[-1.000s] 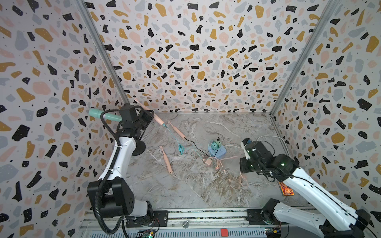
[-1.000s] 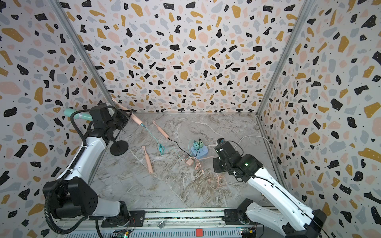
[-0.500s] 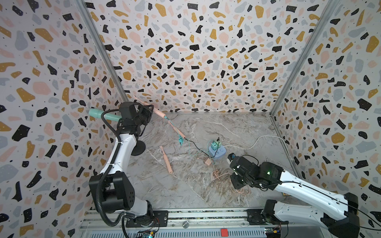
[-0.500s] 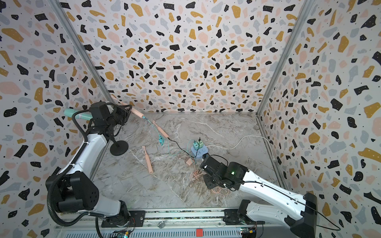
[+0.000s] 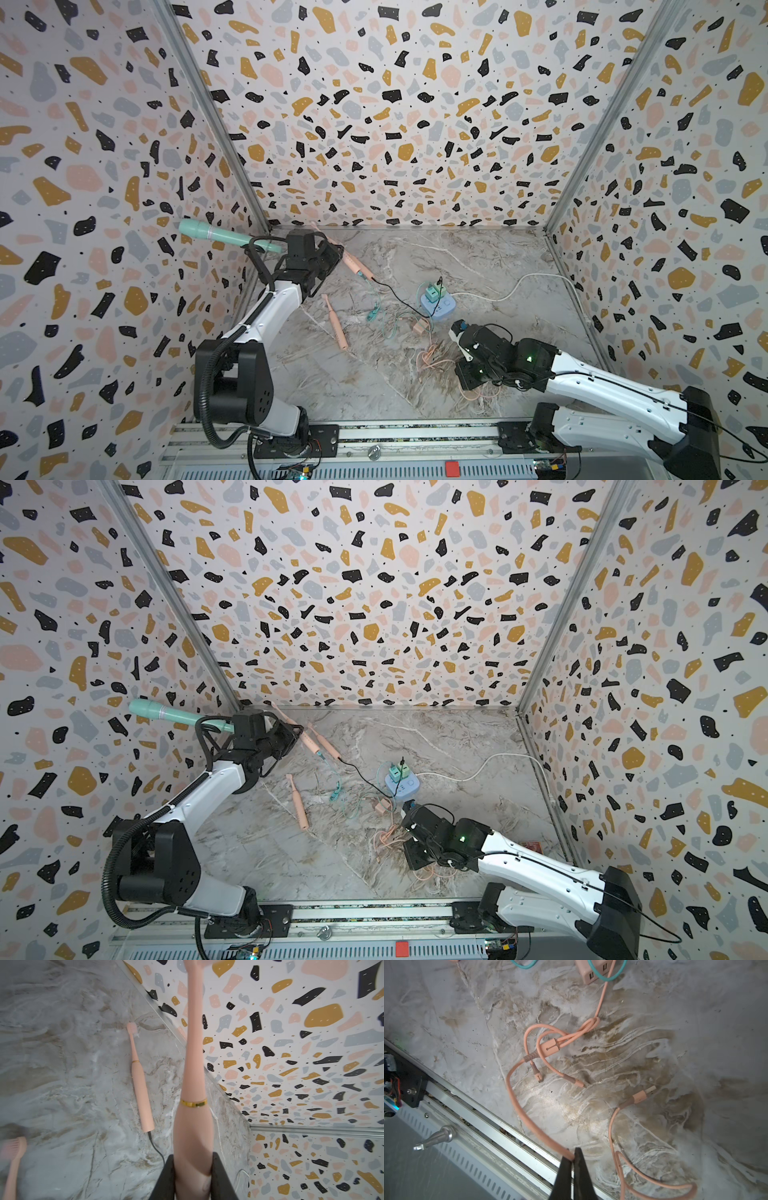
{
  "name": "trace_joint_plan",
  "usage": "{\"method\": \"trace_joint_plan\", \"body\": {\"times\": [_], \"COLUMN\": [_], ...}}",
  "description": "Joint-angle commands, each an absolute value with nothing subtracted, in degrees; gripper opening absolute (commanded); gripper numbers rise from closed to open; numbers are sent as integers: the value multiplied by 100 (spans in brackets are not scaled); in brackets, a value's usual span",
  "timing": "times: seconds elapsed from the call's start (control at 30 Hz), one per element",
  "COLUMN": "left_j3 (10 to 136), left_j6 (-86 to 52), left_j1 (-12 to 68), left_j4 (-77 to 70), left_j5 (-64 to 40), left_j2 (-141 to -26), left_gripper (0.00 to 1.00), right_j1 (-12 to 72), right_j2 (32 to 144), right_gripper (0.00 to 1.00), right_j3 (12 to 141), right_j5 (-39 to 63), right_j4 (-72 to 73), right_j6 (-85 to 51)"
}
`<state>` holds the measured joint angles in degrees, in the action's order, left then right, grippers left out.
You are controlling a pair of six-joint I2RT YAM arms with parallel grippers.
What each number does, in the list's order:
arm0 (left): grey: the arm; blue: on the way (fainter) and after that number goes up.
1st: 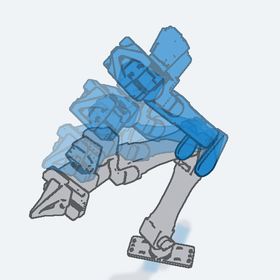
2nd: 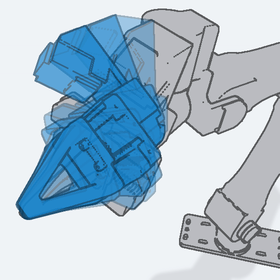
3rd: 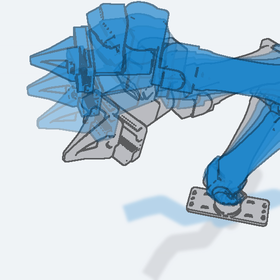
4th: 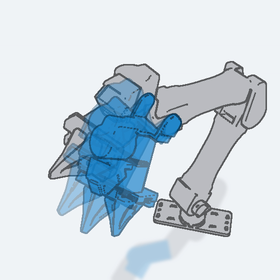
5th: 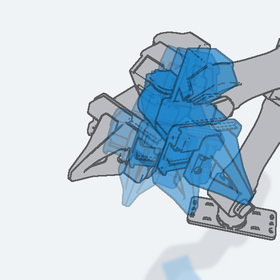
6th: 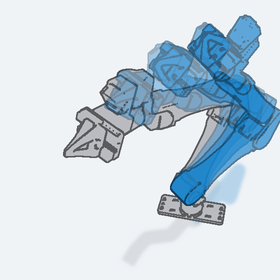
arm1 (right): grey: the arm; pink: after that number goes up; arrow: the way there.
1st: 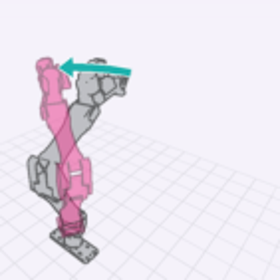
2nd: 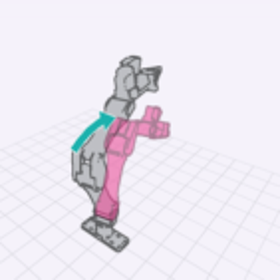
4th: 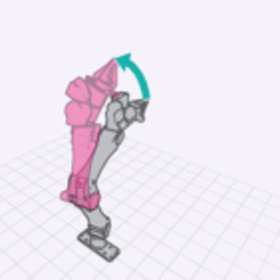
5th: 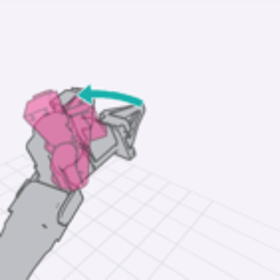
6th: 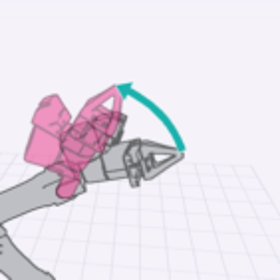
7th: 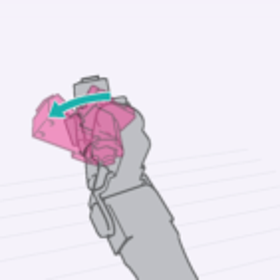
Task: Charge the electric toothbrush
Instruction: Place the charging cable at the center of the board, then place the electric toothbrush at the center of the board.
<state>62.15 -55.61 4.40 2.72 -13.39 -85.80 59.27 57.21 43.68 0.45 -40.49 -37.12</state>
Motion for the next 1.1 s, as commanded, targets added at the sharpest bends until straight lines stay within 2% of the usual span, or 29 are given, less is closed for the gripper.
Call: {"method": "trace_joint_plan", "body": {"times": [0.0,0.1,0.2,0.37,0.5,0.67,0.7,0.73,0.9,1.0,1.07], "left_j3": [6043,6051,6249,6668,6700,6580,6575,6577,6596,6608,6637], "left_j6": [-5316,-5221,-5106,-4597,-4504,-4452,-4436,-4413,-4395,-4386,-4369], "left_j1": [378,352,267,220,220,237,246,246,259,264,259], "left_j4": [246,244,461,790,902,883,905,928,968,997,1027], "left_j5": [-800,-811,-863,-877,-912,-975,-975,-963,-973,-896,-822], "left_j2": [-8736,-9109,-9564,-10139,-10348,-10523,-10556,-10588,-10591,-10502,-10392], "left_gripper": [0,0,0,0,0,0,0,4,13,26,40], "right_j1": [5950,5949,5944,5861,5058,3660,3622,3634,3727,3867,3945], "right_j2": [5537,5568,5550,5258,5038,4722,4666,4628,4517,4519,4526], "right_gripper": [4,13,39,68,68,67,72,80,82,81,81], "right_j3": [4477,4491,4463,4464,4361,3605,3425,3232,2758,2637,2628], "right_j5": [42,44,-21,-598,-553,455,554,744,1045,935,728], "right_j4": [-3632,-3663,-3776,-4017,-4051,-3362,-3191,-2937,-2575,-2689,-2982], "right_j6": [-3881,-3858,-3904,-4251,-4372,-4577,-4726,-4854,-5627,-6163,-6488]}}
